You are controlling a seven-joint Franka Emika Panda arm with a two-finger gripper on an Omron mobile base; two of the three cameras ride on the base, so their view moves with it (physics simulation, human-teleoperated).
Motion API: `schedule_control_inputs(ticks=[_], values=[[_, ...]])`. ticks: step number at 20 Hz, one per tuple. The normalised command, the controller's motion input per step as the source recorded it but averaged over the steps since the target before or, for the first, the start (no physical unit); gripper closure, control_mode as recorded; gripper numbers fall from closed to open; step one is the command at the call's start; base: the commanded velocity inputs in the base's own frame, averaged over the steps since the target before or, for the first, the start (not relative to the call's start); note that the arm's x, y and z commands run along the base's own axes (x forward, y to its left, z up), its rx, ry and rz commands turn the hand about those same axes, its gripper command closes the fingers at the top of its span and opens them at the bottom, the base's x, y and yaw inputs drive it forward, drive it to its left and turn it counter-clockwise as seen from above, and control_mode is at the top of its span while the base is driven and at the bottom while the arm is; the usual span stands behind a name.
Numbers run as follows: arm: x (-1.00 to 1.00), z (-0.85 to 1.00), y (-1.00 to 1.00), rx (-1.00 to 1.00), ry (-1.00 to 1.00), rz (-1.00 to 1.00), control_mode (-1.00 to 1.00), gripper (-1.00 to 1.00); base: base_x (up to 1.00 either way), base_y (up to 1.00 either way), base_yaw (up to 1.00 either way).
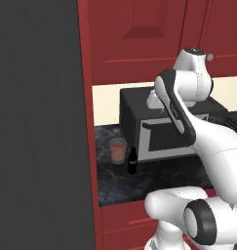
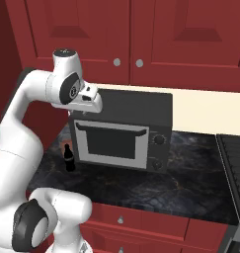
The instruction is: Place the microwavable item in the microwave. Then, close the microwave door and press the start button.
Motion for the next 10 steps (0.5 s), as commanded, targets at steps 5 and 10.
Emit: schedule_control_inputs(ticks=[5,10], values=[[-0.22,-0.12,0.21,0.00,0.00,0.01,-1.00,-1.00,0.00,0.00,0.00],[-0.09,-0.25,0.94,0.00,0.06,0.10,-1.00,-1.00,0.00,0.00,0.00]])
